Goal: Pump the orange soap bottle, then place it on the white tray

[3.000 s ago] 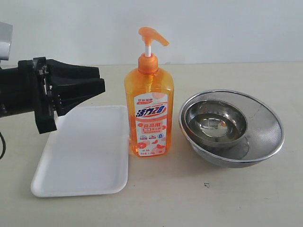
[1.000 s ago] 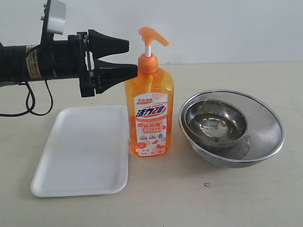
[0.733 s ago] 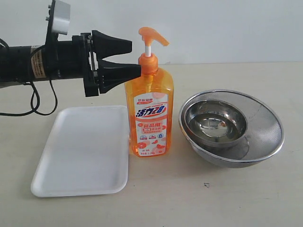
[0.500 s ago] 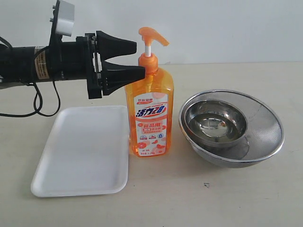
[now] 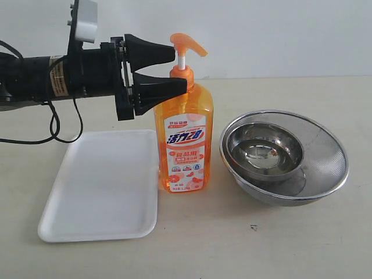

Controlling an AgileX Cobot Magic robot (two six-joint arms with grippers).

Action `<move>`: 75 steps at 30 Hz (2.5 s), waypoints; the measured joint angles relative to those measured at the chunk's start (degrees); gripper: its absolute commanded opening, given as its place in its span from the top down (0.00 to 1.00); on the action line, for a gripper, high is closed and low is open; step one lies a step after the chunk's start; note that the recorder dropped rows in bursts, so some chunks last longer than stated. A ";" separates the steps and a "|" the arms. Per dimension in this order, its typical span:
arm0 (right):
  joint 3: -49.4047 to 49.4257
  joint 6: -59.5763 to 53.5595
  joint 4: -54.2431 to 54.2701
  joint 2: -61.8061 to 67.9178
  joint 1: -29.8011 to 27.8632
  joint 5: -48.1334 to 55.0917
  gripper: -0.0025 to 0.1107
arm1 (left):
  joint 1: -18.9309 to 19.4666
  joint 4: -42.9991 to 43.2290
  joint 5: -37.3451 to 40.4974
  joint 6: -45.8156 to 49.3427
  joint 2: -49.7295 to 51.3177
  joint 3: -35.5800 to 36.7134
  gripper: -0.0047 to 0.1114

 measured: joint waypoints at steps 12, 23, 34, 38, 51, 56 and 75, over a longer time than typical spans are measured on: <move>0.00 0.00 0.00 0.00 0.00 0.00 0.20 | -0.27 -1.25 0.00 -0.77 3.84 -2.00 0.31; 0.00 0.00 0.00 0.00 0.00 -0.11 0.20 | -2.85 -0.83 0.00 -1.81 4.83 -3.95 0.31; 0.00 0.00 0.00 0.00 0.00 -0.11 0.20 | -4.06 0.37 0.00 -2.62 4.83 -4.06 0.89; 0.00 0.00 0.00 0.00 0.00 -0.11 0.20 | -4.06 0.37 0.00 -2.50 4.83 -4.06 0.92; 0.00 0.00 0.00 0.00 0.00 -0.11 0.20 | -4.06 -0.65 2.82 -6.94 3.08 -3.94 0.92; 0.00 0.00 0.00 0.00 0.00 -0.11 0.20 | -4.06 -0.54 3.08 -9.15 0.03 -3.86 0.92; 0.00 0.00 0.00 0.00 0.00 -0.03 0.20 | -7.59 -7.09 24.54 -13.83 -10.27 -2.57 0.92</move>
